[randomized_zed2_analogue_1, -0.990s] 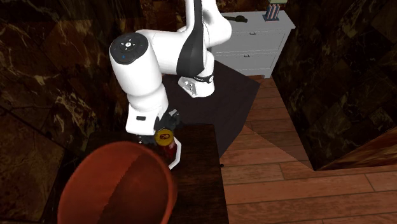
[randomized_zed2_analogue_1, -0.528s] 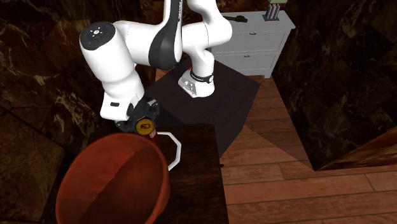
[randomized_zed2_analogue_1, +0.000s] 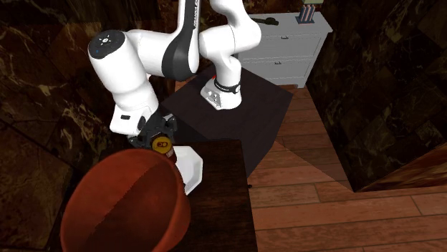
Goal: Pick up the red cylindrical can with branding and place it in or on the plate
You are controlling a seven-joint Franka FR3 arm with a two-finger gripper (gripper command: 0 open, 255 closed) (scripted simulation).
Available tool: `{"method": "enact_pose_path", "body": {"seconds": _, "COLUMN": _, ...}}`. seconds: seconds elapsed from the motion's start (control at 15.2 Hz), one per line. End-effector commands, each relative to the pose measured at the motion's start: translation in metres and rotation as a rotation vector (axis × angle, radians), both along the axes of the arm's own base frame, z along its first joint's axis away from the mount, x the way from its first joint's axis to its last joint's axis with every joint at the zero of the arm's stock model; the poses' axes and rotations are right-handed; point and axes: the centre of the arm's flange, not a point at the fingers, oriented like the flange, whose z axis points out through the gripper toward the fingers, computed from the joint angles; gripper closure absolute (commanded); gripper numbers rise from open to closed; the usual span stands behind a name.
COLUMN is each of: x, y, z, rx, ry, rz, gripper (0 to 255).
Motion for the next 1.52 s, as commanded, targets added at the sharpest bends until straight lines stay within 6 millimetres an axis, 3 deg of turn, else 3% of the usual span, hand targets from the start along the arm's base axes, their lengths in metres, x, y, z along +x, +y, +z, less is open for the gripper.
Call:
{"method": "enact_pose_path", "body": {"seconds": 0.0, "x": 0.021, "y": 0.002, "z": -0.037, "rx": 0.011, "ry": 0.05, "rz": 0.039, "gripper": 255}}
{"method": "enact_pose_path", "body": {"seconds": 0.53, "x": 0.021, "y": 0.002, "z": -0.079, "rx": 0.011, "ry": 0.05, "rz": 0.039, "gripper": 255}}
{"method": "enact_pose_path", "body": {"seconds": 1.06, "x": 0.021, "y": 0.002, "z": -0.08, "rx": 0.011, "ry": 0.05, "rz": 0.039, "gripper": 255}}
{"method": "enact_pose_path", "body": {"seconds": 1.12, "x": 0.021, "y": 0.002, "z": -0.08, "rx": 0.011, "ry": 0.05, "rz": 0.039, "gripper": 0}}
{"method": "enact_pose_path", "body": {"seconds": 1.45, "x": 0.021, "y": 0.002, "z": -0.08, "rx": 0.011, "ry": 0.05, "rz": 0.039, "gripper": 0}}
